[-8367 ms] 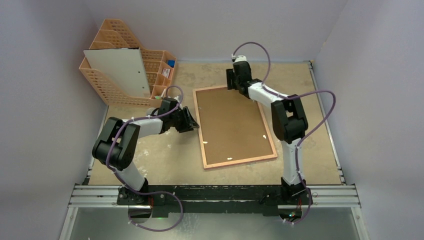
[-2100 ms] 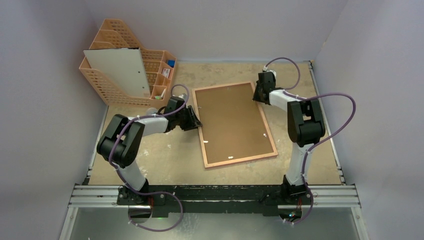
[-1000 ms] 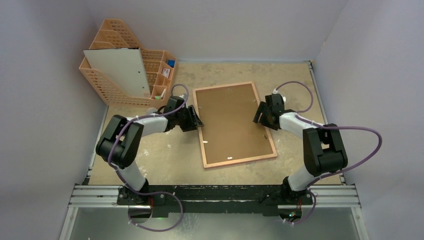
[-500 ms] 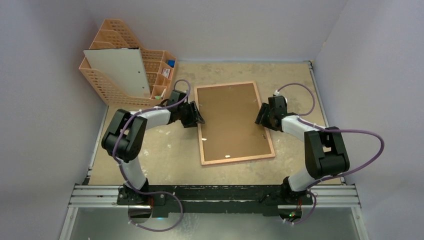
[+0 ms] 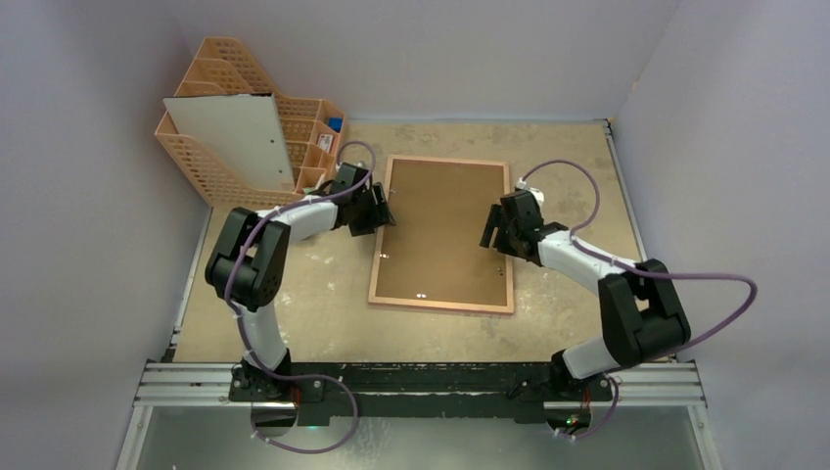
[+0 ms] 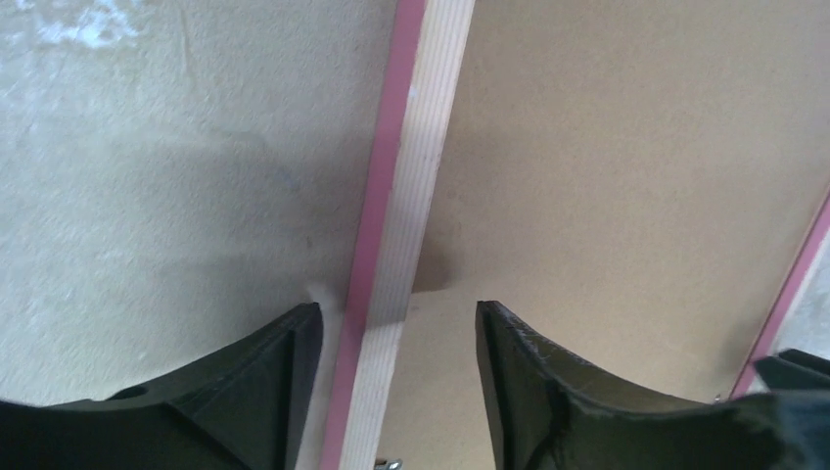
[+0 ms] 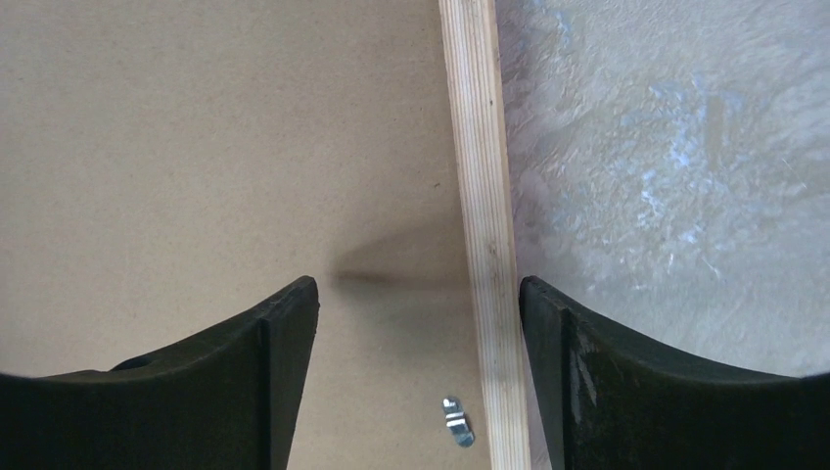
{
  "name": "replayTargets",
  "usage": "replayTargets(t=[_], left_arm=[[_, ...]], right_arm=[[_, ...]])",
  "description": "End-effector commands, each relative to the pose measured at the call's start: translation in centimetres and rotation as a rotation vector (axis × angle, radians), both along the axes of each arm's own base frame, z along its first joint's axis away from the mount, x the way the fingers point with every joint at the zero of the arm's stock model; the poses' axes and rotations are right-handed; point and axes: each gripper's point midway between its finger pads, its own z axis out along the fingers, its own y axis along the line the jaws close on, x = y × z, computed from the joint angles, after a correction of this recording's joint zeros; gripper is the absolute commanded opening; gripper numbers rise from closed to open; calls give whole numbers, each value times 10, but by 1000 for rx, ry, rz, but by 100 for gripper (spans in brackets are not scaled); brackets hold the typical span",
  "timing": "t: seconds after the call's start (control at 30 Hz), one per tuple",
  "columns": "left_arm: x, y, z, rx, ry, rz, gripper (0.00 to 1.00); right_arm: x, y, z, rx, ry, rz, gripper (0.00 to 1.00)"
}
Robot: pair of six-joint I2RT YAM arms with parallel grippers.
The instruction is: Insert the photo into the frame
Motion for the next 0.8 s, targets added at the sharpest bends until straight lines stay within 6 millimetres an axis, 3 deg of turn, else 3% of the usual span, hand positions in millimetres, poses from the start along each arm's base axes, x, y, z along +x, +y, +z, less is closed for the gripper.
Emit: replayTargets(t=[0.0,0.13,0.33,0.57,0.77], left_arm=[[-10,23,13,128,-17,16,65],[-16,33,25,163,-39,17,69],[-42,26,34,86,-31,-33,69],[-79,15,28,-36,25,-85,65],[-101,21,14,-40,71,-75,56]], right_arm=[[-9,-12,20,-19,-39,-72,79],[-31,-13,10,-12,23,-63,79],[-59,-11,0,35,105,-82,72],[-75,-8,-10,52,150,-58,63],[-78,-10,-16,40,167,-57,52]])
